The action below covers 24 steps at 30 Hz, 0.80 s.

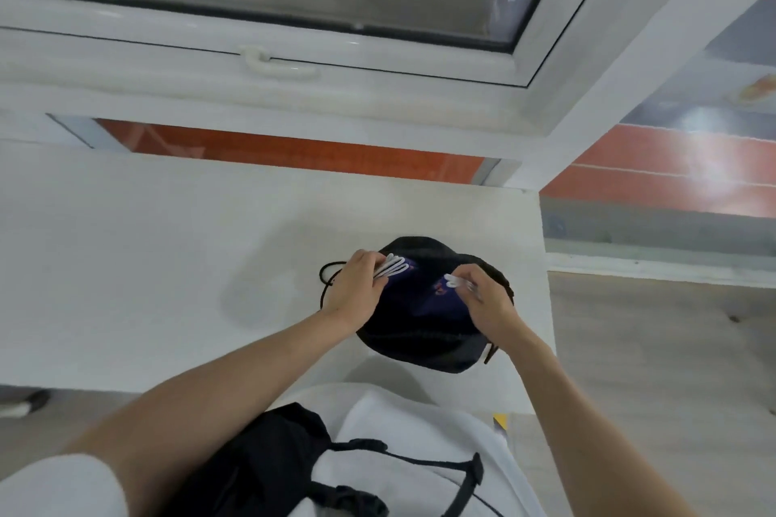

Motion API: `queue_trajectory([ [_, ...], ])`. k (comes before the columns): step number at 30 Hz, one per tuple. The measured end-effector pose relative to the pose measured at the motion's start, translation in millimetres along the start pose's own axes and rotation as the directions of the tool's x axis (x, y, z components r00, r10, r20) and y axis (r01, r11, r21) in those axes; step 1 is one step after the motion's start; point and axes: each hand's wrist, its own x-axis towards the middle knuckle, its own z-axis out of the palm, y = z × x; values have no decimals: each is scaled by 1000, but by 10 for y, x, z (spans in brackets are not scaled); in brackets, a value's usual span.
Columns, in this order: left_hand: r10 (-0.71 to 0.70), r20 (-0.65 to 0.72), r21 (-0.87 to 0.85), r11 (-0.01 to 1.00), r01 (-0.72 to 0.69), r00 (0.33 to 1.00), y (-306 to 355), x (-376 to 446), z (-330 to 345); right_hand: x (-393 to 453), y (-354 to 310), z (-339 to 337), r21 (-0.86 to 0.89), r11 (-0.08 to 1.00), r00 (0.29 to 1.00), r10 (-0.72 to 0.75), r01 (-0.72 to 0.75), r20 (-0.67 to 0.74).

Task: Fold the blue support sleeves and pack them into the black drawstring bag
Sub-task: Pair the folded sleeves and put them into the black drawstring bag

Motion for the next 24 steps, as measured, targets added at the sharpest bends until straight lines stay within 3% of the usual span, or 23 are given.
queue_trajectory([
  [4,-46,-71,31,998,49,996,92,13,78,76,94,-38,-39,997,994,-57,61,90],
  [12,-53,-121,105,992,66,991,161,-35,194,296,275,-105,-270,889,920,-309,369,241],
  [15,-47,-138,122,990,64,989,166,-49,170,350,329,-87,-364,854,916,-271,371,296],
  [24,8,-121,150,989,10,993,173,-46,152,457,409,-18,-407,873,955,-190,270,228],
])
